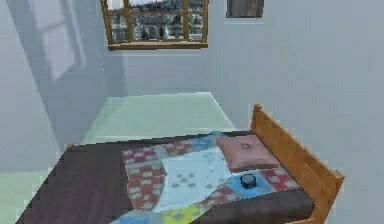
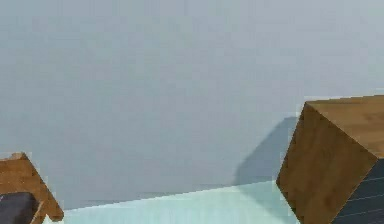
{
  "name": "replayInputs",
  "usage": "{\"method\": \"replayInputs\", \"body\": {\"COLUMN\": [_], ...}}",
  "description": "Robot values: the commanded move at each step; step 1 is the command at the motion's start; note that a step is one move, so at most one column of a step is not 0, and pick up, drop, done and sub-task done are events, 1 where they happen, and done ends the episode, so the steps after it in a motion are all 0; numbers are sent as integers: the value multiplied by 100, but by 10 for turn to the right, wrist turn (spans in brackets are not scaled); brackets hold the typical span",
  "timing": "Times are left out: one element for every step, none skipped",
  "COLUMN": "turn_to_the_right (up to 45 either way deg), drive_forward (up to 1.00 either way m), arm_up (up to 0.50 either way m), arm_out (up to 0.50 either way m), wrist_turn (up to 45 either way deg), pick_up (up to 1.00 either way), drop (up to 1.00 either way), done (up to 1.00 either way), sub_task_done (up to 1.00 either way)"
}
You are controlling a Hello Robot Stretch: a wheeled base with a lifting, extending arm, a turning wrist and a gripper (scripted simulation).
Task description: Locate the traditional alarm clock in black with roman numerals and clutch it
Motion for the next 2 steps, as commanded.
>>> {"method": "replayInputs", "body": {"turn_to_the_right": [0, -450], "drive_forward": [50, 0], "arm_up": [0, 0], "arm_out": [0, 0], "wrist_turn": [0, 0], "pick_up": [0, 0], "drop": [0, 0], "done": [0, 0], "sub_task_done": [0, 0]}}
